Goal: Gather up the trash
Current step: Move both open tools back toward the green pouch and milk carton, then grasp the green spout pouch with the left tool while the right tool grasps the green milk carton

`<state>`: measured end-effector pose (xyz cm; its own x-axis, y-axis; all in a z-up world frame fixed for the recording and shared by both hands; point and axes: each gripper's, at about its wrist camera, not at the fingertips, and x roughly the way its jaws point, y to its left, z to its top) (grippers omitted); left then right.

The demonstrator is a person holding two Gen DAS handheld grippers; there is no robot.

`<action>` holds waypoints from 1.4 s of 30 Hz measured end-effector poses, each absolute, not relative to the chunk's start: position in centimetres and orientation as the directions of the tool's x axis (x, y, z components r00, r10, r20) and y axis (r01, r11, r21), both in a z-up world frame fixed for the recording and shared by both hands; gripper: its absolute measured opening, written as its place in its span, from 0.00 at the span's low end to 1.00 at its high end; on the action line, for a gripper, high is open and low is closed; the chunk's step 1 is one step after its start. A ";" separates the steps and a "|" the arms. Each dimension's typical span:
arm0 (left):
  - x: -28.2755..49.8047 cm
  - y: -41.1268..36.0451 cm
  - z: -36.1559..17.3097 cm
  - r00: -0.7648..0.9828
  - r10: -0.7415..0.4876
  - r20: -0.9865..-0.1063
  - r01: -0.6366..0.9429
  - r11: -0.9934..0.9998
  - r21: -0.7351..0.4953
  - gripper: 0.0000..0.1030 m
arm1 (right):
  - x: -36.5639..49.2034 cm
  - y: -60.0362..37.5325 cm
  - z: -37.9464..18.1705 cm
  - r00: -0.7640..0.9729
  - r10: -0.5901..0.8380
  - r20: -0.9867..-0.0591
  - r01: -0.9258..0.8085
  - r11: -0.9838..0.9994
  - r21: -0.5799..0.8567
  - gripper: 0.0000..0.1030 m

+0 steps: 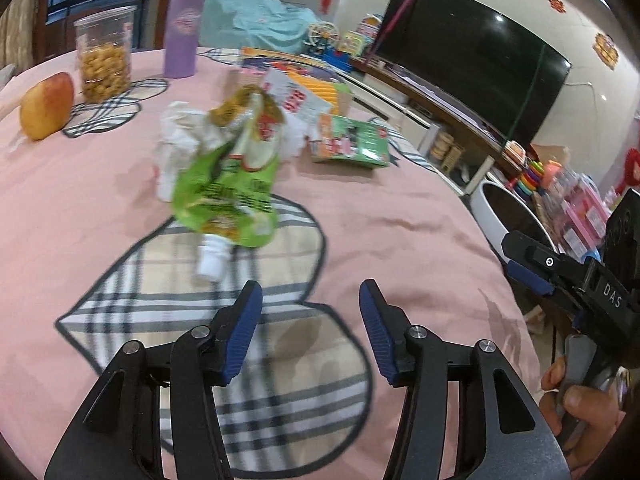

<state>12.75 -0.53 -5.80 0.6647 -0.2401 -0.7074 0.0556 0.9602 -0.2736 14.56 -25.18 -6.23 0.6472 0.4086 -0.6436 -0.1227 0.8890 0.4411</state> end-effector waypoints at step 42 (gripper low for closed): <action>18.7 5.7 -6.9 0.643 -0.221 -0.733 -0.022 0.952 -0.306 0.64 | 26.1 -14.7 -8.5 0.557 0.402 -0.726 -0.259 0.915 0.308 0.92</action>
<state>18.70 5.66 -6.93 0.6431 -0.2209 -0.7332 -0.0225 0.9516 -0.3064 26.15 -14.68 -8.54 0.5575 0.4022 -0.7263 -0.2593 0.9154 0.3079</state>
